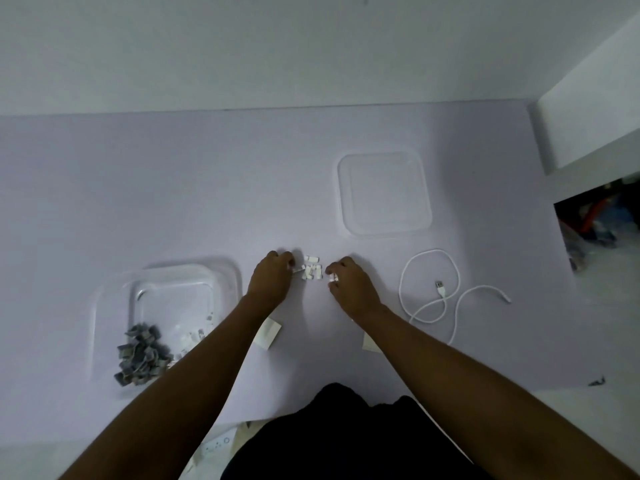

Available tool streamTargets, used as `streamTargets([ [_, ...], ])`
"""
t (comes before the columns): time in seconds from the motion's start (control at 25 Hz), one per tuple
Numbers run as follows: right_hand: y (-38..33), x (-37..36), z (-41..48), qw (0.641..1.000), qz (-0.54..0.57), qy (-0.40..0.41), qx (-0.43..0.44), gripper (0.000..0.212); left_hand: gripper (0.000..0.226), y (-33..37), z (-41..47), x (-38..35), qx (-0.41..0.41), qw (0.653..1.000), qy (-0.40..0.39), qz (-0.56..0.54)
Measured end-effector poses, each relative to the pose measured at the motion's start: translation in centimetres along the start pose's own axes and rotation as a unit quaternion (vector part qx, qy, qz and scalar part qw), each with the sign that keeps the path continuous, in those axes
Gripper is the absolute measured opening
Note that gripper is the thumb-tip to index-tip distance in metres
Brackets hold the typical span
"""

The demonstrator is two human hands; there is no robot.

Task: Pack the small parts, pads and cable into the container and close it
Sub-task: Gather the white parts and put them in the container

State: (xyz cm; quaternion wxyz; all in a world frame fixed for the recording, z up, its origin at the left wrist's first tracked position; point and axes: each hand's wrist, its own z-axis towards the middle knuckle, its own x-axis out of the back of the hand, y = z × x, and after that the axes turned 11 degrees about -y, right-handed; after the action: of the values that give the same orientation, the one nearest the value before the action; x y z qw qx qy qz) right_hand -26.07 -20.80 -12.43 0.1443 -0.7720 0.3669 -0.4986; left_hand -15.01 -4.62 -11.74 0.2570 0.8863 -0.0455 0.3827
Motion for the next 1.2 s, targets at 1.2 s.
streamTargets([
  [1.2,-1.1,-0.2,4.1,0.992,-0.084,-0.007,0.09,0.014,0.03,-0.7,-0.5,0.4,0.002,0.984,0.03,-0.175],
])
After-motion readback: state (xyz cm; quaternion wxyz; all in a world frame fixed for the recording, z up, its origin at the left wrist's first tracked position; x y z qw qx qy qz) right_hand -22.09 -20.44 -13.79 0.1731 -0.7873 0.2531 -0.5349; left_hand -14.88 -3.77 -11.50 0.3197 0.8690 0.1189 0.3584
